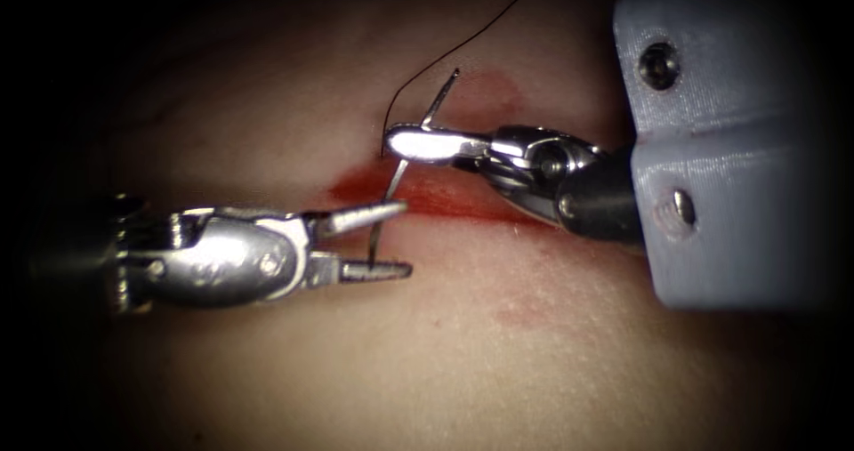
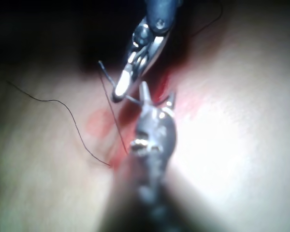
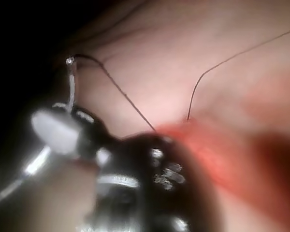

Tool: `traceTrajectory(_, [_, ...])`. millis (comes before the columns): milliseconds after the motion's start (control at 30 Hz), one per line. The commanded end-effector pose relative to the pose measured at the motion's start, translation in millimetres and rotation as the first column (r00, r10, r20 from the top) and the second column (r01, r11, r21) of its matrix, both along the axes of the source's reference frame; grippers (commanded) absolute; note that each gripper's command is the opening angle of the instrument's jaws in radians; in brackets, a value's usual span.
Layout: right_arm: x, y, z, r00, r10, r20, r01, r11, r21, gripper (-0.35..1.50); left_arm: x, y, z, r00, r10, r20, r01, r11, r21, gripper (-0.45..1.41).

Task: Wound Closure
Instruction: Hand the needle back to the right gripper, then left gripper opens the cut, right gripper passes the needle through.

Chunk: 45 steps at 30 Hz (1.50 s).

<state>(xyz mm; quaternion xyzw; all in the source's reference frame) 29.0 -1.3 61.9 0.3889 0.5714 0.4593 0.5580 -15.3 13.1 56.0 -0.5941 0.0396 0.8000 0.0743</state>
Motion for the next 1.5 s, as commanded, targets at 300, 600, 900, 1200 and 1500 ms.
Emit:
traceTrajectory(300, [-0.9, 0.9, 1.2, 0.993, 0.027, 0.113, -0.013, 0.992, -0.126, -0.35, -0.5, -0.3, -0.5, 0.992, -0.007, 0.123, -0.02, 0.975, 0.22, 0.6])
traceTrajectory(600, [-2.0, 2.0, 2.1, 0.968, 0.064, 0.241, -0.006, 0.973, -0.231, -0.35, 1.4, -1.3, -1.3, 0.972, 0.079, 0.222, -0.159, 0.914, 0.374, 0.63])
traceTrajectory(900, [-1.2, 2.6, 2.6, 0.941, 0.1, 0.324, 0.024, 0.934, -0.357, -0.35, 5.5, 0.5, 1.0, 0.995, 0.065, 0.072, -0.088, 0.914, 0.397, 0.49])
traceTrajectory(1200, [0.6, 2.2, 3.8, 0.909, 0.126, 0.398, 0.074, 0.89, -0.45, -0.35, 7.3, 1.2, 8.5, 0.992, 0.083, -0.093, -0.043, 0.928, 0.369, -0.19])
traceTrajectory(1500, [1.4, 1.9, 5.9, 0.905, 0.12, 0.408, 0.107, 0.864, -0.493, -0.35, 3.9, 1.1, 14.0, 0.986, 0.15, -0.075, -0.112, 0.922, 0.37, -0.35])
